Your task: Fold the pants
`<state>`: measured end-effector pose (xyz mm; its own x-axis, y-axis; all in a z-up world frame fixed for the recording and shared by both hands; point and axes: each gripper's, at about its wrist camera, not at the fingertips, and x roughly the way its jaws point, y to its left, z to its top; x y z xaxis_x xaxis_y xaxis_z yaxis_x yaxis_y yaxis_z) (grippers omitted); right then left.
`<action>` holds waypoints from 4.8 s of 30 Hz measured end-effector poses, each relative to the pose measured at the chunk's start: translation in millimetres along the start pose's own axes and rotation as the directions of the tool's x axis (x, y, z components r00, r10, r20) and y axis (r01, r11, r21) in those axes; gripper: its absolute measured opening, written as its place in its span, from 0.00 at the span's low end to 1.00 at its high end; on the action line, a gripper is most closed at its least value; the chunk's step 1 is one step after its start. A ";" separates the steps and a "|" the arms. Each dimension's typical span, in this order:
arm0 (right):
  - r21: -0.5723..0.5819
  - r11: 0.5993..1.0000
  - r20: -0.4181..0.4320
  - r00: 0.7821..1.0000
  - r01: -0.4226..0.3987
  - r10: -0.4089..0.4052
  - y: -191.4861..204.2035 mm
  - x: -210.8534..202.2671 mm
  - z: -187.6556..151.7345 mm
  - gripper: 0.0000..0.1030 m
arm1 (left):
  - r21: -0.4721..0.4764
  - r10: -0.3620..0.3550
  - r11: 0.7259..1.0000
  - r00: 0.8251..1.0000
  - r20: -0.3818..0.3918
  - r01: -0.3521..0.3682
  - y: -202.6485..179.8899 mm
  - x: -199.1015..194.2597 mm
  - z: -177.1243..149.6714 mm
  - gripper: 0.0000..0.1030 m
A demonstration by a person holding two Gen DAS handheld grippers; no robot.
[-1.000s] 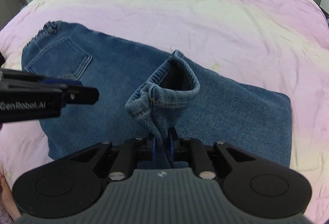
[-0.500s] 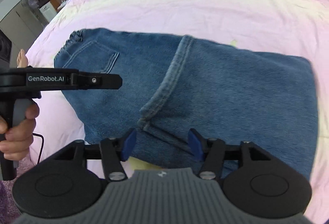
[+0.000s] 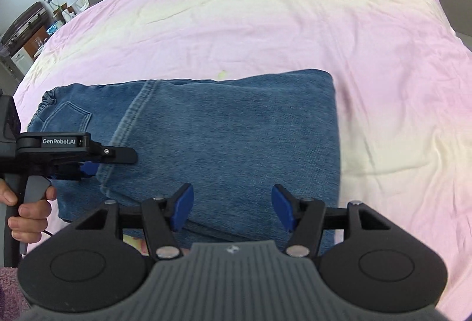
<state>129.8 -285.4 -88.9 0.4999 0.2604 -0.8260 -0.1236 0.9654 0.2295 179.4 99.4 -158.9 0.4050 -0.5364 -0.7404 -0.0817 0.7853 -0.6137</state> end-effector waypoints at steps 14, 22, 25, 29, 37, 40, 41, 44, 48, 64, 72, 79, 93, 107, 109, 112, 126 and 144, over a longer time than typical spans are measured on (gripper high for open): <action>0.014 0.999 -0.033 0.999 0.031 -0.030 -31.6 5.9 -4.0 0.04 | 0.158 0.090 0.982 0.991 0.104 -0.106 -8.3 -31.6 -14.2 0.13; 0.065 0.995 -0.156 0.985 0.079 -0.068 -41.7 51.3 -26.9 0.00 | 0.246 0.136 0.956 0.986 0.099 -0.157 0.4 -13.0 -29.1 0.19; 0.064 0.994 -0.186 0.980 0.088 -0.075 -40.2 50.2 -18.3 0.00 | 0.274 0.147 0.947 0.985 0.087 -0.166 -7.3 -21.3 -24.1 0.30; 0.041 0.997 -0.156 0.986 0.069 -0.062 -36.8 30.0 -3.8 0.00 | 0.332 0.142 0.925 0.978 0.155 -0.187 -17.1 -49.9 -15.2 0.35; -0.008 0.995 0.008 0.995 0.097 -0.097 -38.0 28.3 54.6 0.00 | 0.367 0.115 0.909 0.966 0.230 -0.196 -53.1 -36.6 20.2 0.20; -0.029 0.994 0.041 0.993 0.108 -0.107 -39.0 42.3 78.0 0.00 | 0.341 0.158 0.912 0.963 0.217 -0.227 -46.1 -19.4 25.0 0.10; -0.025 0.994 0.037 0.994 0.109 -0.108 -40.7 49.5 83.3 0.00 | 0.331 0.172 0.914 0.963 0.208 -0.235 -41.9 -14.2 26.3 0.08; -0.019 0.993 -0.010 0.993 0.117 -0.117 -48.8 75.9 91.2 0.00 | 0.317 0.201 0.915 0.963 0.180 -0.251 -31.3 1.7 30.0 0.04; 0.021 0.993 -0.071 0.991 0.113 -0.112 -67.2 112.5 93.8 0.00 | 0.348 0.212 0.901 0.962 0.170 -0.260 -28.3 17.3 31.4 0.05; -0.084 0.983 -0.040 0.985 0.163 -0.167 -32.4 108.1 88.8 0.10 | 0.368 0.172 0.897 0.959 0.224 -0.247 -19.9 -56.7 17.1 0.22; -0.166 0.986 -0.018 1.000 -0.021 0.019 38.7 69.6 48.3 0.16 | 0.240 0.222 0.924 0.929 0.297 -0.297 32.5 -149.2 -8.6 0.37; -0.327 0.935 -0.035 0.990 -0.139 0.135 108.3 65.0 21.5 0.26 | -0.005 0.280 0.954 0.883 0.377 -0.300 103.9 -201.0 -13.1 0.55; -0.678 0.719 -0.195 0.981 -0.154 0.026 163.4 118.8 54.9 0.26 | -0.376 0.322 0.913 0.846 0.425 -0.159 234.1 -214.2 19.9 0.73; -0.779 0.548 -0.410 0.909 -0.305 -0.077 188.7 190.7 77.3 0.29 | -0.379 0.262 0.923 0.832 0.489 -0.068 270.9 -176.4 40.1 0.73; -0.766 0.559 -0.428 0.900 -0.317 -0.077 187.9 195.4 80.5 0.29 | -0.377 0.265 0.923 0.828 0.495 -0.071 271.7 -174.3 40.9 0.65; -0.765 0.562 -0.431 0.899 -0.316 -0.082 188.5 197.8 82.3 0.29 | -0.379 0.276 0.922 0.821 0.500 -0.079 262.1 -181.0 41.9 0.56; -0.716 0.659 -0.314 0.949 -0.231 -0.009 168.9 172.5 71.5 0.29 | 0.057 0.155 0.964 0.721 0.676 -0.260 75.0 -245.0 50.1 0.50; -0.442 0.897 -0.143 0.989 -0.026 -0.042 -30.2 36.1 53.4 0.39 | 0.693 0.029 0.577 0.858 0.512 -0.433 -164.7 -102.8 -30.3 0.45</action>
<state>197.4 -305.8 -98.2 0.3770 0.2188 -0.9000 -0.5022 0.8647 -0.0001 123.7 15.8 9.9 0.8117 -0.2795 -0.5128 0.4086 0.8991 0.1567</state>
